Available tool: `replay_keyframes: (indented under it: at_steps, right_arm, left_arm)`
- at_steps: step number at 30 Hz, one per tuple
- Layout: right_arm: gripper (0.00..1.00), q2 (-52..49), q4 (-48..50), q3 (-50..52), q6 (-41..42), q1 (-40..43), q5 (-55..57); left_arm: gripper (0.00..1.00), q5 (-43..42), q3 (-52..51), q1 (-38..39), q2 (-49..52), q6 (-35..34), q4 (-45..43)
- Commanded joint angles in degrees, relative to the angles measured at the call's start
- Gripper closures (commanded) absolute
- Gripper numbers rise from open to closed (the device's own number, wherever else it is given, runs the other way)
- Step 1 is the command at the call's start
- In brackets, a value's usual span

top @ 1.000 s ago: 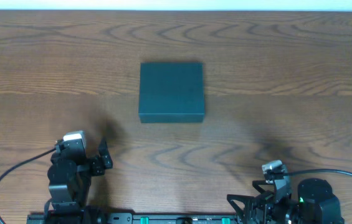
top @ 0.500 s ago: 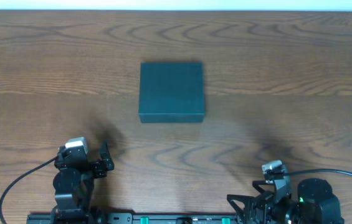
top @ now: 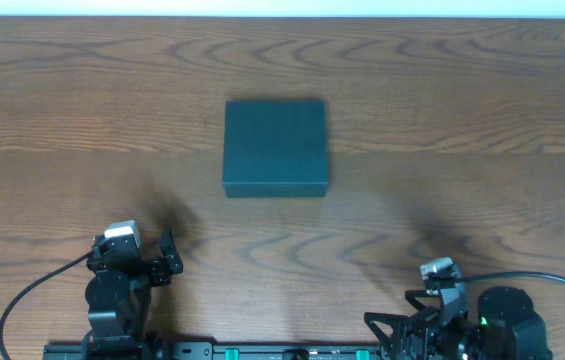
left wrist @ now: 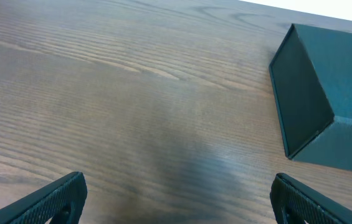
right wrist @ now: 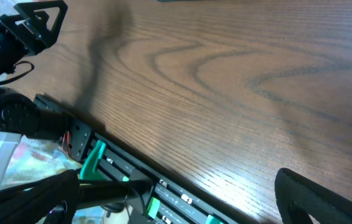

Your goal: Pack container

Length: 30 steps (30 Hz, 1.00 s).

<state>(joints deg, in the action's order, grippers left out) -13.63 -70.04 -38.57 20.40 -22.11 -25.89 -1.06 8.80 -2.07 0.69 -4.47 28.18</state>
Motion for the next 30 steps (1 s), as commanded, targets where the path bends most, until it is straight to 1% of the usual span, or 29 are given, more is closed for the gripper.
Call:
replay_keyframes:
  at_steps: [1, 16, 18, 20, 22, 24, 26, 28, 30]
  right_arm:
    - [0.01, 0.28, -0.07, 0.07, 0.37, -0.31, 0.02]
    - [0.01, 0.28, -0.04, 0.07, 0.35, -0.31, 0.02]
    - [0.01, 0.28, -0.11, 0.07, 0.31, -0.31, 1.36]
    - [0.01, 0.46, 1.86, 0.09, 0.35, -0.35, 4.7]
    - [0.01, 1.4, 7.56, 0.37, -0.26, -0.52, 8.85]
    - [0.01, 2.86, 13.73, 1.62, -4.22, -0.52, 10.97]
    - [0.01, 5.07, 18.82, 3.56, -10.29, -0.52, 11.08]
    - [0.01, 8.33, 22.56, 6.49, -16.85, -0.5, 11.13]
    - [0.01, 10.54, 23.85, 8.98, -21.46, -0.46, 11.15]
  left_arm:
    - [0.05, 0.83, -0.98, -0.17, -0.44, 0.42, -0.13]
    - [0.05, 0.83, -0.98, -0.17, -0.44, 0.42, -0.13]
    - [0.05, 0.83, -0.98, -0.17, -0.44, 0.44, -0.13]
    - [0.05, 0.83, -0.98, -0.17, -0.44, 0.42, -0.13]
    - [0.05, 0.83, -0.98, -0.17, -0.44, 0.42, -0.13]
    - [0.05, 0.83, -0.98, -0.17, -0.44, 0.44, -0.13]
    - [0.05, 0.83, -0.98, -0.17, -0.44, 0.42, -0.13]
    - [0.05, 0.83, -0.98, -0.17, -0.44, 0.42, -0.13]
    - [0.05, 0.83, -0.98, -0.17, -0.44, 0.42, -0.13]
